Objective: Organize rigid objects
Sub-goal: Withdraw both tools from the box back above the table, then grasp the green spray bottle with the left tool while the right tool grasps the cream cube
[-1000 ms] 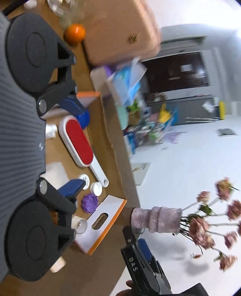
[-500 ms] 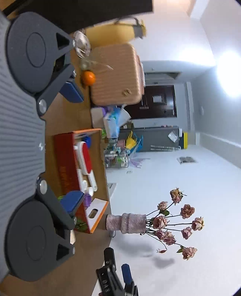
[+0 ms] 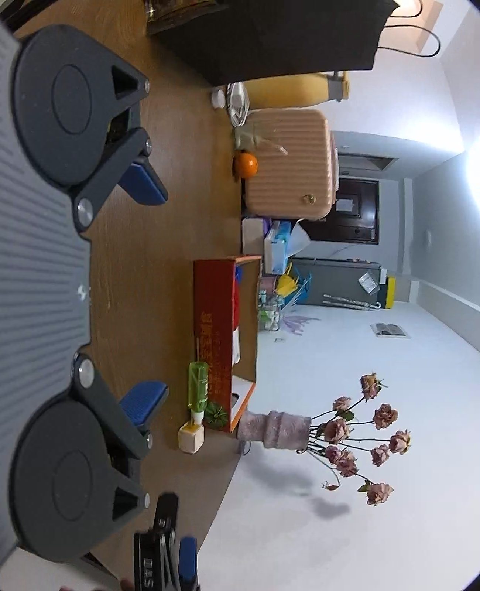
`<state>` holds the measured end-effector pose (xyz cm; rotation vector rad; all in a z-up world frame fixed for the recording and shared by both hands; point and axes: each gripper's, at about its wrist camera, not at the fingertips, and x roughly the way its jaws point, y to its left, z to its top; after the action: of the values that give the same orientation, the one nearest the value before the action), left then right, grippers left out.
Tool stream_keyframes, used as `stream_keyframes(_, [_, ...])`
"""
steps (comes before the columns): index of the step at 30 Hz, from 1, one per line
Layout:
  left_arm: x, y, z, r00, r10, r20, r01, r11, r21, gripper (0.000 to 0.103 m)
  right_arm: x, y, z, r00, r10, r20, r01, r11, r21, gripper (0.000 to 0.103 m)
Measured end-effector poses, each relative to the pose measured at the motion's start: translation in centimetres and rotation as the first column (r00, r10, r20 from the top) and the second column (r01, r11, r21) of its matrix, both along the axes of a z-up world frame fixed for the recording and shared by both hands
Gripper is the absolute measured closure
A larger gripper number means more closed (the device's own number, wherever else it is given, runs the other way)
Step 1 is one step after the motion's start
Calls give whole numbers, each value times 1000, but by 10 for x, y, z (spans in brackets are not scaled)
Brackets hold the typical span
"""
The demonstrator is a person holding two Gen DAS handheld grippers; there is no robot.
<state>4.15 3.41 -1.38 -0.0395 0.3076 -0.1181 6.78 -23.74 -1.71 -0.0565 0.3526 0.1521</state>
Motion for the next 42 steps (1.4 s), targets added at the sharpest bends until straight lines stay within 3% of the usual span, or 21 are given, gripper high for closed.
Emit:
stream_keyframes(8, [5, -10, -9, 999, -32, -29, 31, 999, -17, 0, -9, 1, -3, 1000, -21, -19, 21, 1000, -3, 10])
stream_keyframes(12, [32, -21, -24, 991, -60, -120, 60, 998, 4, 0, 6, -7, -12, 998, -37, -46, 37, 999, 5, 13])
stream_keyframes(14, [51, -32, -26, 985, -56, -164, 64, 997, 48, 0, 22, -13, -17, 997, -33, -73, 34, 999, 15, 23])
stream_keyframes(16, [65, -40, -22, 988, -75, -134, 84, 994, 65, 0, 43, -21, -21, 995, -32, -100, 35, 999, 24, 29])
stream_keyframes(22, [136, -70, -15, 975, -158, -157, 178, 976, 124, 0, 137, -50, -25, 979, -25, -205, 39, 997, 62, 31])
stream_keyframes(27, [213, -109, -28, 953, -217, -210, 265, 935, 237, 0, 208, -52, -36, 967, -14, -254, 13, 1000, -6, 32])
stream_keyframes(33, [255, -146, -36, 928, -308, -208, 359, 887, 289, 0, 239, -64, -46, 969, 44, -242, -39, 999, 23, 31])
stream_keyframes(35, [261, -154, -38, 935, -295, -195, 343, 891, 297, 0, 242, -72, -48, 964, 78, -255, -61, 995, 73, 32])
stream_keyframes(39, [264, -157, -45, 933, -303, -193, 345, 906, 246, 0, 239, -78, -47, 958, 103, -269, -65, 987, 146, 58])
stream_keyframes(42, [263, -165, -44, 925, -329, -190, 373, 882, 288, 0, 229, -81, -47, 959, 104, -264, -66, 987, 148, 58])
